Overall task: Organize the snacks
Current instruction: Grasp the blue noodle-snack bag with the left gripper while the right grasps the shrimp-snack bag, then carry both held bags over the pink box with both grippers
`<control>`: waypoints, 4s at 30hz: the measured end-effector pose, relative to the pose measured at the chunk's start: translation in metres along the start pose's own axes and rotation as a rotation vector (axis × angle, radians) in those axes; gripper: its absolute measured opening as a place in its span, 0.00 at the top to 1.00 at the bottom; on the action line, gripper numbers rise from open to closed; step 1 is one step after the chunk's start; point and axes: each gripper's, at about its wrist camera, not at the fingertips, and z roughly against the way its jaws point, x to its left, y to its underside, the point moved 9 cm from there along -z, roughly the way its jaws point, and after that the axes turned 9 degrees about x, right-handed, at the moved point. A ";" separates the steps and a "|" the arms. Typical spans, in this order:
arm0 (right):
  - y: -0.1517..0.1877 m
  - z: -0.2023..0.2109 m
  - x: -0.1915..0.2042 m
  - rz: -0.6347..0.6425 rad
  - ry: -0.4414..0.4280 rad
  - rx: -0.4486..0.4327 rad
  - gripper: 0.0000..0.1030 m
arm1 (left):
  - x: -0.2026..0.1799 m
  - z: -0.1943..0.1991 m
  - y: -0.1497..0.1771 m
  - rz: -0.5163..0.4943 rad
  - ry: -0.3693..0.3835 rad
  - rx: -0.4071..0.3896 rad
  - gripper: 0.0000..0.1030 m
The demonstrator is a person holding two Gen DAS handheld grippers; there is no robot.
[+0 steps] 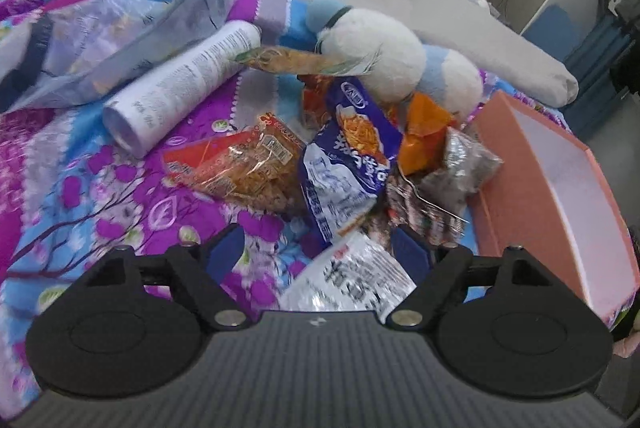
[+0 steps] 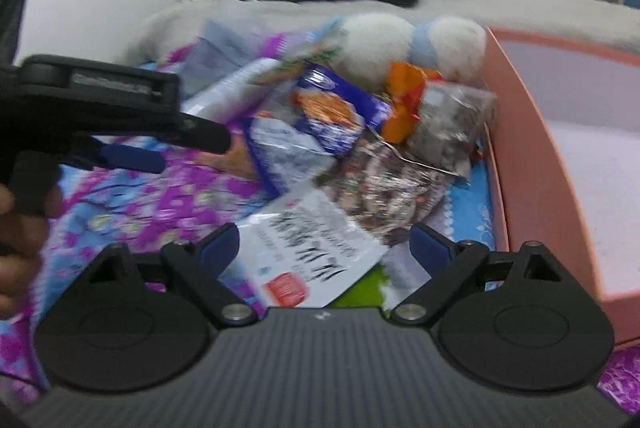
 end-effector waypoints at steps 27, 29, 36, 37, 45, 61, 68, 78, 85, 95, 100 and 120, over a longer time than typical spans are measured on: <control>-0.002 -0.088 -0.013 0.021 0.072 0.012 0.27 | -0.021 -0.098 -0.036 -0.104 0.067 0.054 0.63; 0.000 -0.081 -0.013 0.022 0.060 0.011 0.49 | -0.022 -0.094 -0.033 -0.097 0.060 0.045 0.64; 0.004 -0.063 -0.019 -0.043 0.017 0.036 0.77 | -0.022 -0.067 -0.020 -0.071 0.042 0.026 0.67; 0.007 -0.059 -0.018 -0.042 0.017 0.038 0.77 | -0.021 -0.063 -0.017 -0.070 0.036 0.022 0.67; 0.031 -0.021 -0.011 -0.053 -0.003 0.068 0.85 | -0.019 -0.024 0.020 -0.032 0.024 0.013 0.69; 0.056 0.056 -0.021 -0.096 0.010 0.043 0.91 | -0.037 0.039 0.101 0.020 0.014 0.005 0.69; 0.068 0.073 -0.026 -0.109 -0.002 0.050 0.96 | -0.062 0.055 0.116 -0.013 0.002 -0.004 0.69; 0.058 0.087 -0.031 -0.133 -0.019 0.023 0.97 | -0.083 0.069 0.118 -0.041 -0.027 0.007 0.69; 0.044 0.104 -0.037 -0.140 -0.022 -0.013 0.97 | -0.099 0.088 0.102 -0.057 -0.033 -0.015 0.69; 0.008 0.138 -0.051 -0.124 0.014 -0.098 0.97 | -0.129 0.119 0.066 -0.098 -0.052 -0.062 0.69; -0.018 0.160 -0.063 -0.113 0.049 -0.162 0.97 | -0.152 0.138 0.040 -0.125 -0.045 -0.103 0.69; -0.070 0.184 -0.180 -0.199 0.171 -0.234 0.97 | -0.288 0.087 -0.025 -0.253 0.064 -0.078 0.69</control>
